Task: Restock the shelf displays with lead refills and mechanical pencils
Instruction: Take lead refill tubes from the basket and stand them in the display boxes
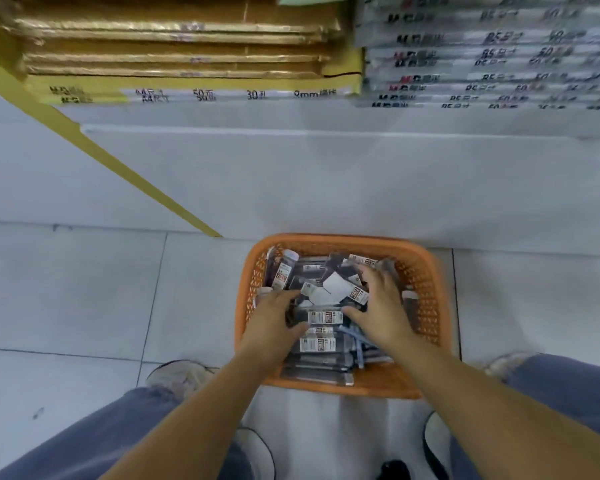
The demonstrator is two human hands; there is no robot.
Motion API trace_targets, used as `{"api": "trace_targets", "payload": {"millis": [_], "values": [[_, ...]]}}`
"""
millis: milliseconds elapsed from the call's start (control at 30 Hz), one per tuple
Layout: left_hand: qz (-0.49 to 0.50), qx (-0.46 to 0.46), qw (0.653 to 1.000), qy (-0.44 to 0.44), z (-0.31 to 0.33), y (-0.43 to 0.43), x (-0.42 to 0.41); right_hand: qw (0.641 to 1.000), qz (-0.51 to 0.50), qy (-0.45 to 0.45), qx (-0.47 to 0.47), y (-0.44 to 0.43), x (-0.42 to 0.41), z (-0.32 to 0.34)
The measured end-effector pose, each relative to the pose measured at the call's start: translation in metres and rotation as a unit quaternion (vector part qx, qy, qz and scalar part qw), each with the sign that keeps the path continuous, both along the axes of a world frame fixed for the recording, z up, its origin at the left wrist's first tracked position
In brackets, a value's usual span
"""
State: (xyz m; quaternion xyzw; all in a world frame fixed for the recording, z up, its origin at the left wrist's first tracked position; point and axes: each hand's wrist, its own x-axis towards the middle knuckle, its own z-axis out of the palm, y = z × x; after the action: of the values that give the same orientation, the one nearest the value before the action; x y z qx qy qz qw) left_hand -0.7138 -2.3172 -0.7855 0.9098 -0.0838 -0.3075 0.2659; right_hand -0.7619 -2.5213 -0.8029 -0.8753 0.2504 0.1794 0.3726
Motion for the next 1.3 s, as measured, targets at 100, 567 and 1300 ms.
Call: {"api": "trace_targets", "payload": {"millis": [100,567,1300], "values": [[-0.014,0.011,1.0,-0.02,-0.006,-0.008,-0.003,1.0,0.001,-0.001,0.007,-0.006,-0.005,-0.004],[-0.042,0.045,0.998,-0.003,-0.013,-0.016,0.002,0.994,0.06,0.067,0.06,-0.011,-0.012,-0.004],[0.111,0.028,0.983,-0.145,-0.002,-0.013,0.02,0.951,-0.06,0.134,0.274,-0.043,-0.029,0.021]]}}
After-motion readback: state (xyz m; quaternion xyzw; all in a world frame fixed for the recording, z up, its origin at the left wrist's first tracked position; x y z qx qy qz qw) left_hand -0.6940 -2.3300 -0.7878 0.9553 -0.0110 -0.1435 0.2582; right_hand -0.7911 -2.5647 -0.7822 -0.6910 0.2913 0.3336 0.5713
